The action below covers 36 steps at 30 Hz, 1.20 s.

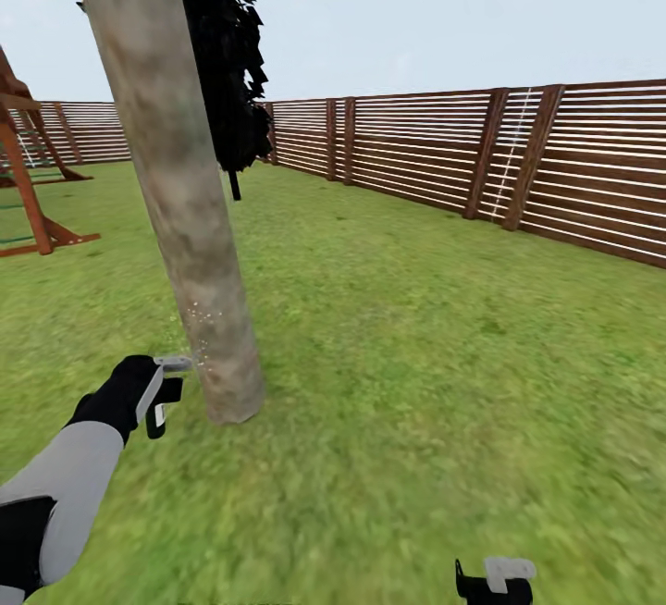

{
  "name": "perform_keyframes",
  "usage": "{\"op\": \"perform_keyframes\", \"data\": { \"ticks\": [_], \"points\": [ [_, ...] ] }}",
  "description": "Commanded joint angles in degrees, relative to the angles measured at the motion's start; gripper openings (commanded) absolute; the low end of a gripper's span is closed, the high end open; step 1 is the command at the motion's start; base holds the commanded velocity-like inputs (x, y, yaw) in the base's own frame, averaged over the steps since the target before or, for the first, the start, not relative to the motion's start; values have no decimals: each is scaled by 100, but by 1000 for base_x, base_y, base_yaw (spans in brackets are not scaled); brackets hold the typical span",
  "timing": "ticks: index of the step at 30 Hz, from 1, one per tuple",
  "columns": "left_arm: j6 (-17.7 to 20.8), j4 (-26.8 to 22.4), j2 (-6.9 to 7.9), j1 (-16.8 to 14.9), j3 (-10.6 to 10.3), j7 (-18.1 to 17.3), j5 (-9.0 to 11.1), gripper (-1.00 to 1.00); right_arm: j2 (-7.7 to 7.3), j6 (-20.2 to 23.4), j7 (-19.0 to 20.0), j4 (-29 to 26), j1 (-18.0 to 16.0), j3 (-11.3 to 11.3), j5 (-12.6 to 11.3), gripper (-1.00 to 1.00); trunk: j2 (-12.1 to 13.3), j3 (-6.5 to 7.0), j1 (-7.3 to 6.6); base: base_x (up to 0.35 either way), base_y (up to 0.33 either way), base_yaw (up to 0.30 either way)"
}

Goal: In the garden, pick up the pesticide atomizer on the floor and spray pesticide onto both trees until each tree trunk is fully covered.

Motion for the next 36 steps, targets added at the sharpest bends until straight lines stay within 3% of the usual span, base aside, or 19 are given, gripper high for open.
{"op": "perform_keyframes", "data": {
  "ticks": [1, 15, 25, 29, 31, 36],
  "points": [
    [29, -15, -26, 70, 18, -18, -52, -100, -2, -9, -18, -2, -1, 50, -44, 100, -3, -5, -1, 58, -276, 49],
    [38, -81, -56, 106, 33, 11, -29, -100, -2, -9, -18, -2, -1, 50, -44, 100, -3, -5, -1, 46, -276, 5],
    [38, -86, -62, 109, 41, 2, -23, -100, -2, -9, -18, -2, -1, 50, -44, 100, -3, -5, -1, 147, -269, 245],
    [-15, -39, -26, 465, 48, -14, -32, -100, -2, -9, -18, -2, -1, 50, -44, 100, -3, -5, -1, 240, -242, 169],
    [-234, -25, -24, 619, 59, -13, -13, -100, -2, -9, -18, -2, -1, 50, -44, 100, -3, -5, -1, 252, -232, 24],
    [-294, -96, -52, 592, 67, -5, 9, -100, -2, -8, -18, -2, -1, 50, -44, 100, -3, -5, -1, 280, -207, 2]
  ]
}}
